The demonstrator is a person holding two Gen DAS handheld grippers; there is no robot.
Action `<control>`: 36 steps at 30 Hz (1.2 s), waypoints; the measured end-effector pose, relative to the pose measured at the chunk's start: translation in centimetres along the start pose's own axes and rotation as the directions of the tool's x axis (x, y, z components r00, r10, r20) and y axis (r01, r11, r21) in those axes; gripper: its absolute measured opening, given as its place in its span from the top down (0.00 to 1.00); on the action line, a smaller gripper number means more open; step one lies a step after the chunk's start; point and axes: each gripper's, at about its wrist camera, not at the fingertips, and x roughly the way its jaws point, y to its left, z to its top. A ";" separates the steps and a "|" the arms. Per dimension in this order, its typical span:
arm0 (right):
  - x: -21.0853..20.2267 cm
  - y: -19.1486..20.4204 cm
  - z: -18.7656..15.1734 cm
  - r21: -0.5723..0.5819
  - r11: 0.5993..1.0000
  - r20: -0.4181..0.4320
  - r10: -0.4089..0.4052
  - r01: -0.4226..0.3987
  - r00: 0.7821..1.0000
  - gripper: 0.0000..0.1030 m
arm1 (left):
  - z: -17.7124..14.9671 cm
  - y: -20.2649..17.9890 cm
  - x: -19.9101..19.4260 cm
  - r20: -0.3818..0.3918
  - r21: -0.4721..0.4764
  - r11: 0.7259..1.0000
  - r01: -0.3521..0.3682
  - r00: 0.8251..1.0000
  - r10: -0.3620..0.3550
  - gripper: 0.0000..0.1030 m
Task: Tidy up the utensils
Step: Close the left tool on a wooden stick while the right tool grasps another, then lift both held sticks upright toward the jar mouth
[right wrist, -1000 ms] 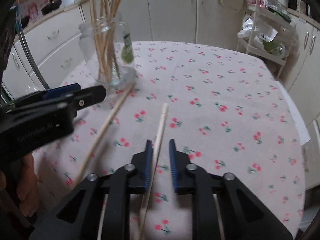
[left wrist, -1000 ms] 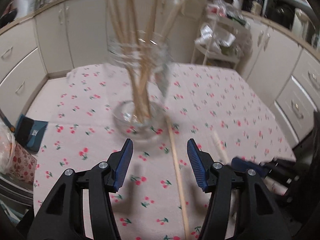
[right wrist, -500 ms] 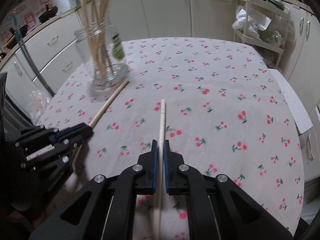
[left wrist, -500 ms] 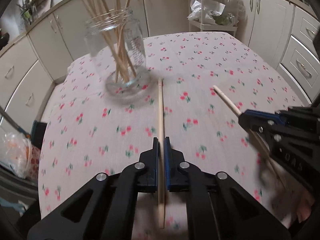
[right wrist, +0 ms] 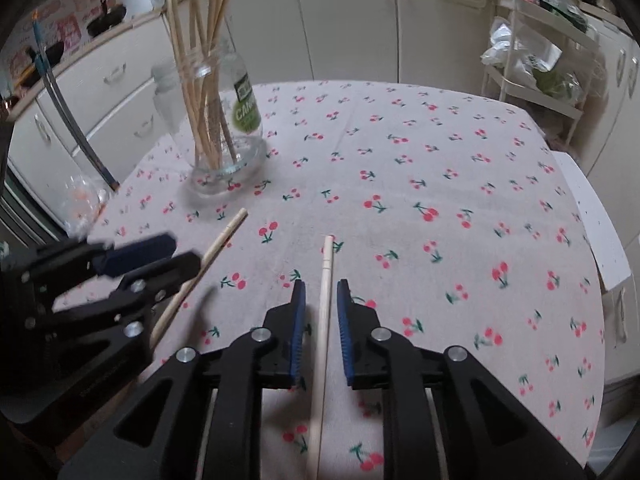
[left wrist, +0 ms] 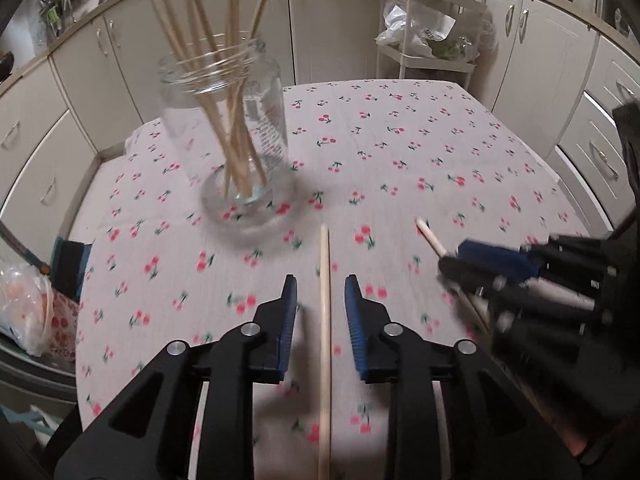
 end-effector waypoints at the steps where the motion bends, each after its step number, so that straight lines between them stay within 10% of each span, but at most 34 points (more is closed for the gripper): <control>1: 0.2 0.2 -0.1 -0.020 1.000 0.000 -0.013 0.013 1.000 0.80 | 0.2 0.0 0.4 -0.005 0.002 1.000 -0.004 1.000 0.004 0.76; 9: 0.2 -0.3 -0.4 -0.025 0.999 0.021 -0.029 0.030 0.999 0.94 | 0.6 -0.4 2.4 -0.018 0.006 1.000 -0.011 1.000 0.011 0.75; 13: 0.2 -1.2 -0.3 0.039 0.999 0.017 0.016 -0.016 1.000 0.94 | 0.5 -1.1 2.3 -0.013 0.038 0.999 0.005 1.000 -0.004 0.95; 36: -4.7 -3.3 -0.5 0.252 0.922 0.175 0.256 -0.294 0.951 0.94 | 0.2 -1.2 -4.8 0.129 0.051 0.999 0.002 0.992 -0.009 0.95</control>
